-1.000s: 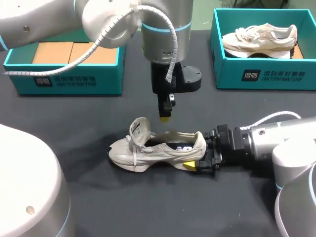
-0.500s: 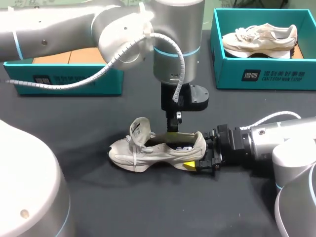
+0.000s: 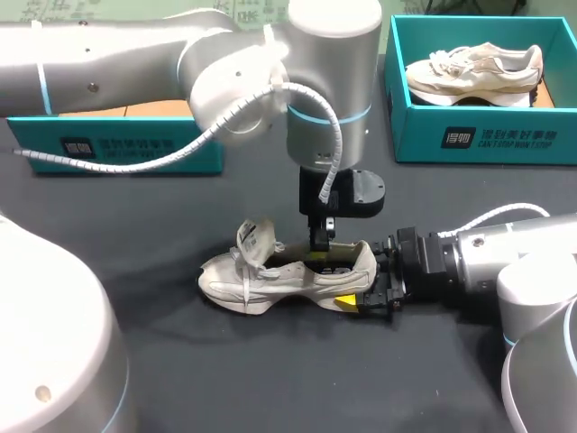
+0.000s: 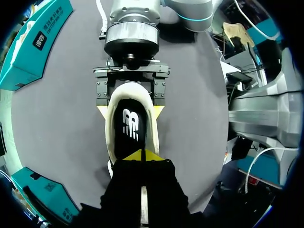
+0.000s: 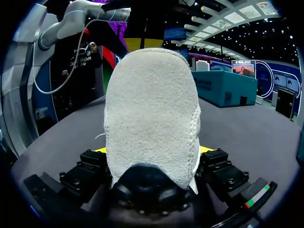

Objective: Take the shoe out of the shoebox, open the shoe tongue, remove and reinsert the insole, then place the shoe into the shoebox

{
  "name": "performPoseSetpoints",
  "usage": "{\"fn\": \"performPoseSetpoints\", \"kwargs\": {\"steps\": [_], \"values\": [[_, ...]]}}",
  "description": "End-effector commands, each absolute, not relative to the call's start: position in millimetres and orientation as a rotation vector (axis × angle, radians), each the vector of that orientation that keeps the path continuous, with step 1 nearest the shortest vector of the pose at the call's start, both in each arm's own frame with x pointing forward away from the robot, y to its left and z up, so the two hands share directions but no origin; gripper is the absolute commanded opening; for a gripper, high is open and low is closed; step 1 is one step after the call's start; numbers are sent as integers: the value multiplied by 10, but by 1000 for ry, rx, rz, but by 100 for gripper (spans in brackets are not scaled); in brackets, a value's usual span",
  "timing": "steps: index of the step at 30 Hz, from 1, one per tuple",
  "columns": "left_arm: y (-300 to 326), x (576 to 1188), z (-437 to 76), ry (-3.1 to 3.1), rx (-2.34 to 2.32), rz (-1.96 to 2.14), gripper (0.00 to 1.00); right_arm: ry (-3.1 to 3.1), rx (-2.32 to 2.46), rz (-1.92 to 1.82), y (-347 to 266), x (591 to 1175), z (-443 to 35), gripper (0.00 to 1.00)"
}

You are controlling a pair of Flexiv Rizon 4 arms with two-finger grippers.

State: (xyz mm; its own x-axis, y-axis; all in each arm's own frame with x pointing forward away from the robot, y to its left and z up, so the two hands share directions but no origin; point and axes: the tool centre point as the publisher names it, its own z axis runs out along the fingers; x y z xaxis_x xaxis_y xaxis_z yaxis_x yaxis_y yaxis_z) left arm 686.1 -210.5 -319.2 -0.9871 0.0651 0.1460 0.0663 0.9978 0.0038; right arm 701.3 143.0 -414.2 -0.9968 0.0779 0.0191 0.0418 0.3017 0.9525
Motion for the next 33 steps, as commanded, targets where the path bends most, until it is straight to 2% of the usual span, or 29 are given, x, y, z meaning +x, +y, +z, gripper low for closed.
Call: {"fn": "performPoseSetpoints", "kwargs": {"steps": [1, 33], "values": [[-2164, 6876, -3457, -2977, -135, -22, 0, 2515, 118, 1829, 1437, 7007, -4154, 0], [-1959, 6765, -3840, -2908, -141, -82, 0, 2515, 118, 1829, 1437, 7007, -4154, 0]]}}
